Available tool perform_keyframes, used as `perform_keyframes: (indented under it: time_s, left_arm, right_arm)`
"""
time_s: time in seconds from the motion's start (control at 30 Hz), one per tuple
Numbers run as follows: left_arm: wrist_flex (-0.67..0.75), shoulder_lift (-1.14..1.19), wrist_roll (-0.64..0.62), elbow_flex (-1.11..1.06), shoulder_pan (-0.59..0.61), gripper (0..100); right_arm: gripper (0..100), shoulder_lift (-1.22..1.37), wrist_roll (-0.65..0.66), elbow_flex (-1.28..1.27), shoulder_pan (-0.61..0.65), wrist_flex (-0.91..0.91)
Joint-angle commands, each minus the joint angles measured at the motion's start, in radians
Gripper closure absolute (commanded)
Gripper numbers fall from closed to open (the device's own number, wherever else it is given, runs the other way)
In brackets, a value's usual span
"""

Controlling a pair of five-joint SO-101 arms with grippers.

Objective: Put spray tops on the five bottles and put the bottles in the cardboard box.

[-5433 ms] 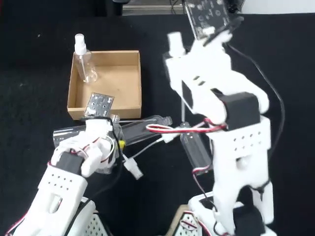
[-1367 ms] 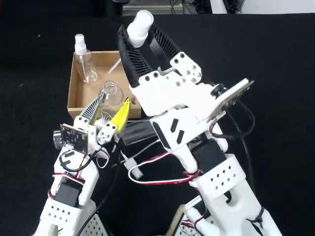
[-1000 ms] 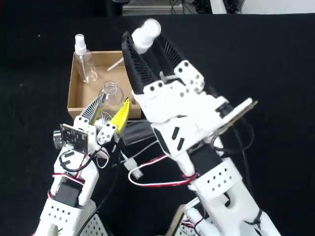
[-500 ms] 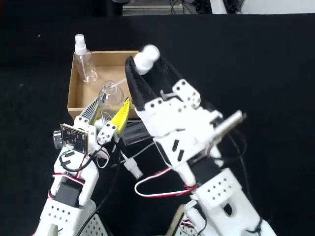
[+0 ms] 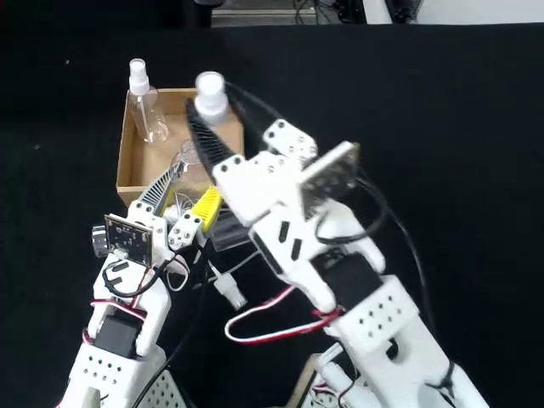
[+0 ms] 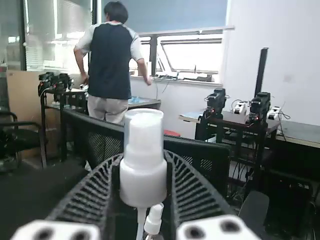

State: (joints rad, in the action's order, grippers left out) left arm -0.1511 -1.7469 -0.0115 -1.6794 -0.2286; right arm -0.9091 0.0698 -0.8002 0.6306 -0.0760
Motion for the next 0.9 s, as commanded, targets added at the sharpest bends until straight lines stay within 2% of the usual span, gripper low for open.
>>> perform_keyframes:
  time_s: [0.0,0.13,0.33,0.43,0.63,0.87]
  left_arm:
    - [0.021,-0.018,-0.009,-0.022,0.01,96]
    - [0.021,-0.018,-0.009,-0.022,0.01,96]
    - [0.021,-0.018,-0.009,-0.022,0.01,96]
    - [0.021,-0.018,-0.009,-0.022,0.01,96]
    - [0.021,-0.018,-0.009,-0.022,0.01,96]
    - [0.021,-0.018,-0.009,-0.022,0.01,96]
  right_arm:
    - [98.7,0.03,0.012,0.076,0.023,-0.003]
    - [98.7,0.036,0.011,0.101,0.023,-0.051]
    - [98.7,0.153,0.006,0.426,0.023,-0.477]
    - [98.7,0.268,0.011,0.556,0.023,-0.605]
    - [98.7,0.377,0.012,0.602,0.018,-0.612]
    - [98.7,0.26,0.012,0.506,-0.003,-0.612]
